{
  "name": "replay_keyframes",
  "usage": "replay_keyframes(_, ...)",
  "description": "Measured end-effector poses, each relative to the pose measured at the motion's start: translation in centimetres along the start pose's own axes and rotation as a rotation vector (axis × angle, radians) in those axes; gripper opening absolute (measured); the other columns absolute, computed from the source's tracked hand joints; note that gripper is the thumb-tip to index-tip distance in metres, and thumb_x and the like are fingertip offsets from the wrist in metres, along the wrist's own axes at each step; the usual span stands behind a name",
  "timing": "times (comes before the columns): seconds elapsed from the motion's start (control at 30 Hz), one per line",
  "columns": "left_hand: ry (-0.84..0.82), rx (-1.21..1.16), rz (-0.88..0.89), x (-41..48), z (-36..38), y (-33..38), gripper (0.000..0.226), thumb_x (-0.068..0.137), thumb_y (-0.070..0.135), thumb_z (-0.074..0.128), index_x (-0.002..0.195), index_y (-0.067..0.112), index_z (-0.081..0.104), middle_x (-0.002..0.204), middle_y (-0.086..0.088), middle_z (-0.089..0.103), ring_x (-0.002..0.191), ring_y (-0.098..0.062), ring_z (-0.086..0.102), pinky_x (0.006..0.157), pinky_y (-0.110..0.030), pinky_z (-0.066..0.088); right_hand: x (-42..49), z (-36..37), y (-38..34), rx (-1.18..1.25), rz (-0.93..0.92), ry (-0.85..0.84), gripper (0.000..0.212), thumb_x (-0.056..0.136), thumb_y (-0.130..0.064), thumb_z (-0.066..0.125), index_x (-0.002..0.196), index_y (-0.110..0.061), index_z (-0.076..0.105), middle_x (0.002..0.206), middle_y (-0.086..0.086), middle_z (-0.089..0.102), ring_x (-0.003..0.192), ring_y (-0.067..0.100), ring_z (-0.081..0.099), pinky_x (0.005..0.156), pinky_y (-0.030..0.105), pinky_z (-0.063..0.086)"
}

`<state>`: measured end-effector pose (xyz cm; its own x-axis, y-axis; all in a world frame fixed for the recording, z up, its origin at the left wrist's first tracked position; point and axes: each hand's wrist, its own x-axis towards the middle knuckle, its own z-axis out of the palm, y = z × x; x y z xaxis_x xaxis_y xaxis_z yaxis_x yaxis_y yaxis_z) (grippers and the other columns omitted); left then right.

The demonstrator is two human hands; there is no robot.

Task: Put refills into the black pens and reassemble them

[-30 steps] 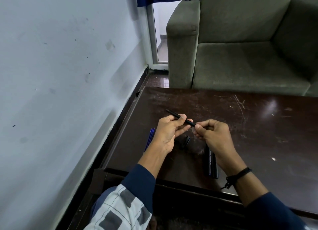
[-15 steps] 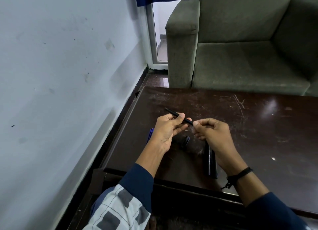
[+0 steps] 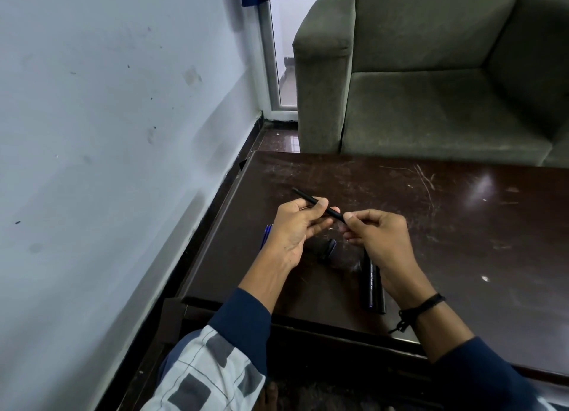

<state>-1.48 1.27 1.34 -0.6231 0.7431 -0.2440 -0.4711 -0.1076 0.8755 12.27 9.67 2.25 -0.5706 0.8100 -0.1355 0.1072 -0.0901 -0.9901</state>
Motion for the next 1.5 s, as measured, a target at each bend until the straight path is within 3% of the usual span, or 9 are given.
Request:
replay_keyframes(0.2, -0.009, 0.021, -0.006, 0.10, 0.01, -0.08, 0.014, 0.094, 0.010, 0.071, 0.106, 0.002, 0.071, 0.099, -0.018, 0.079, 0.098, -0.026, 0.077, 0.073, -0.025, 0.061, 0.02, -0.07, 0.13, -0.046, -0.026, 0.024, 0.005, 0.091, -0.010, 0.077, 0.088, -0.014, 0.076, 0.082, 0.010, 0.077, 0.075, 0.019, 0.071, 0.073, 0.033, 0.060)
replay_keyframes(0.37, -0.001, 0.037, 0.008, 0.21, -0.22, 0.06, 0.016, 0.094, 0.012, 0.071, 0.107, 0.002, 0.071, 0.099, -0.016, 0.079, 0.098, -0.025, 0.077, 0.074, -0.025, 0.060, 0.03, 0.17, 0.11, -0.002, 0.002, -0.009, 0.010, 0.096, -0.022, 0.073, 0.093, -0.013, 0.077, 0.078, 0.006, 0.078, 0.070, 0.015, 0.072, 0.067, 0.025, 0.059)
replay_keyframes(0.5, -0.015, 0.038, -0.005, 0.14, -0.15, -0.04, 0.016, 0.094, 0.011, 0.071, 0.107, 0.002, 0.071, 0.099, -0.017, 0.079, 0.098, -0.026, 0.077, 0.074, -0.025, 0.061, 0.06, 0.06, 0.27, -0.053, -0.017, 0.023, 0.003, 0.091, -0.012, 0.078, 0.089, -0.014, 0.076, 0.078, 0.008, 0.077, 0.071, 0.016, 0.070, 0.068, 0.028, 0.058)
replay_keyframes(0.67, -0.009, 0.047, 0.004, 0.21, -0.24, 0.08, 0.013, 0.095, 0.011, 0.070, 0.105, 0.003, 0.072, 0.098, -0.016, 0.079, 0.096, -0.024, 0.077, 0.074, -0.025, 0.061, 0.03, 0.14, 0.25, -0.031, -0.019, 0.001, 0.010, 0.090, -0.023, 0.080, 0.096, -0.016, 0.076, 0.082, 0.004, 0.078, 0.077, 0.017, 0.074, 0.075, 0.031, 0.061)
replay_keyframes(0.87, -0.021, 0.037, -0.006, 0.19, -0.15, -0.08, 0.013, 0.095, 0.009, 0.070, 0.105, 0.002, 0.071, 0.097, -0.018, 0.079, 0.096, -0.025, 0.077, 0.072, -0.024, 0.060, 0.13, -0.02, 0.40, -0.069, -0.030, 0.027, 0.005, 0.089, -0.013, 0.081, 0.088, -0.017, 0.077, 0.080, 0.006, 0.077, 0.077, 0.019, 0.073, 0.075, 0.034, 0.061)
replay_keyframes(1.03, -0.003, 0.045, 0.003, 0.26, -0.24, -0.01, 0.011, 0.094, 0.010, 0.071, 0.103, 0.003, 0.072, 0.097, -0.016, 0.079, 0.095, -0.024, 0.077, 0.073, -0.024, 0.060, 0.05, 0.18, 0.33, -0.031, -0.012, 0.005, 0.011, 0.093, -0.025, 0.077, 0.098, -0.016, 0.076, 0.081, 0.003, 0.079, 0.074, 0.015, 0.074, 0.073, 0.029, 0.060)
replay_keyframes(1.2, -0.018, 0.046, -0.010, 0.26, -0.20, 0.01, 0.012, 0.095, 0.010, 0.070, 0.104, 0.003, 0.071, 0.098, -0.017, 0.079, 0.097, -0.025, 0.077, 0.074, -0.025, 0.061, 0.19, 0.06, 0.40, -0.066, -0.012, 0.016, 0.004, 0.090, -0.013, 0.079, 0.090, -0.016, 0.077, 0.075, 0.001, 0.076, 0.069, 0.011, 0.070, 0.068, 0.026, 0.059)
replay_keyframes(1.37, -0.004, 0.064, 0.000, 0.26, -0.10, 0.05, 0.013, 0.095, 0.009, 0.069, 0.105, 0.002, 0.071, 0.096, -0.015, 0.079, 0.093, -0.023, 0.078, 0.073, -0.025, 0.061, 0.08, 0.31, 0.32, -0.051, 0.005, 0.003, 0.007, 0.092, -0.025, 0.078, 0.092, -0.019, 0.077, 0.077, 0.000, 0.077, 0.072, 0.011, 0.072, 0.069, 0.026, 0.059)
replay_keyframes(1.5, -0.020, 0.071, -0.006, 0.32, -0.20, 0.00, 0.013, 0.095, 0.009, 0.069, 0.106, 0.001, 0.070, 0.097, -0.017, 0.079, 0.094, -0.024, 0.077, 0.073, -0.024, 0.060, 0.14, 0.29, 0.22, -0.059, 0.006, 0.004, 0.004, 0.092, -0.013, 0.077, 0.089, -0.014, 0.076, 0.075, 0.002, 0.075, 0.070, 0.012, 0.070, 0.070, 0.029, 0.058)
